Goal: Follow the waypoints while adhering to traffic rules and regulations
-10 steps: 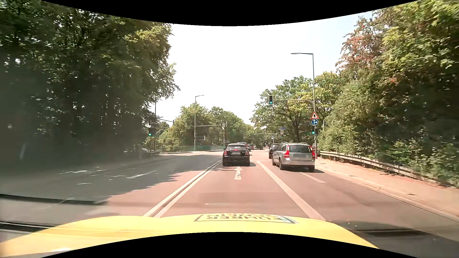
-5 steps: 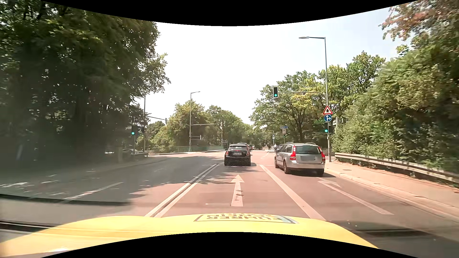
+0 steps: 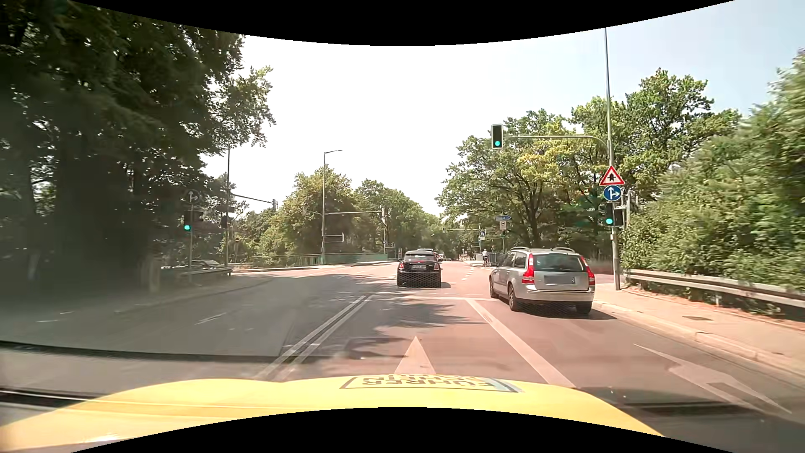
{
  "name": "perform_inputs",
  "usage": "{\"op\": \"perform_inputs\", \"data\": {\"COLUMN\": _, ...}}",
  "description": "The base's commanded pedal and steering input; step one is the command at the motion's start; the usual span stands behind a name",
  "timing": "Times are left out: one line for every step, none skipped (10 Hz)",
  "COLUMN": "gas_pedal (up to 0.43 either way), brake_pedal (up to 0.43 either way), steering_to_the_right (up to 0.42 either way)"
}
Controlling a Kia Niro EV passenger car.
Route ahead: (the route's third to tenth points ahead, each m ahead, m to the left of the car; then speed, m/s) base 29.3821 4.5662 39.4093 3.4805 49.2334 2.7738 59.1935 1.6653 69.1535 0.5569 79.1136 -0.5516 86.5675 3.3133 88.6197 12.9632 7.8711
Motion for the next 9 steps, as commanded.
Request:
{"op": "perform_inputs", "data": {"gas_pedal": 0.157, "brake_pedal": 0.0, "steering_to_the_right": 0.012}}
{"op": "perform_inputs", "data": {"gas_pedal": 0.157, "brake_pedal": 0.0, "steering_to_the_right": 0.012}}
{"op": "perform_inputs", "data": {"gas_pedal": 0.15, "brake_pedal": 0.0, "steering_to_the_right": 0.012}}
{"op": "perform_inputs", "data": {"gas_pedal": 0.15, "brake_pedal": 0.0, "steering_to_the_right": 0.012}}
{"op": "perform_inputs", "data": {"gas_pedal": 0.15, "brake_pedal": 0.0, "steering_to_the_right": 0.011}}
{"op": "perform_inputs", "data": {"gas_pedal": 0.138, "brake_pedal": 0.0, "steering_to_the_right": 0.011}}
{"op": "perform_inputs", "data": {"gas_pedal": 0.138, "brake_pedal": 0.0, "steering_to_the_right": 0.012}}
{"op": "perform_inputs", "data": {"gas_pedal": 0.138, "brake_pedal": 0.0, "steering_to_the_right": 0.011}}
{"op": "perform_inputs", "data": {"gas_pedal": 0.138, "brake_pedal": 0.0, "steering_to_the_right": 0.011}}
